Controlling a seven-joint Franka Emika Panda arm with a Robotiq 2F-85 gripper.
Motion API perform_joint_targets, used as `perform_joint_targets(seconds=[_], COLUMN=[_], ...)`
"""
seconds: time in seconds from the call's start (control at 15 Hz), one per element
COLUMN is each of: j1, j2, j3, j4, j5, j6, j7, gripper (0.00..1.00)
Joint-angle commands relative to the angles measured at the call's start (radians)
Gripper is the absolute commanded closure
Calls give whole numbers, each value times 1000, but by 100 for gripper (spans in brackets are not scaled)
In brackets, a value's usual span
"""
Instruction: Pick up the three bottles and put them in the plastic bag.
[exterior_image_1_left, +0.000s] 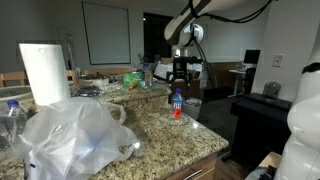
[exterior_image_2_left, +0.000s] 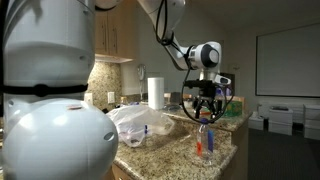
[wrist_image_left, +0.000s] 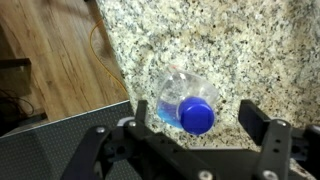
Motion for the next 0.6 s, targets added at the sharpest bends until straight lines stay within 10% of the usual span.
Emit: perform_joint_targets(seconds=[0.0,0.53], j1=[3,4], j2=[2,-3], j3=[2,6], j4=[8,-6], j5=[-39,-24], j6=[-10,21], j7=[23,10], gripper=[36,90])
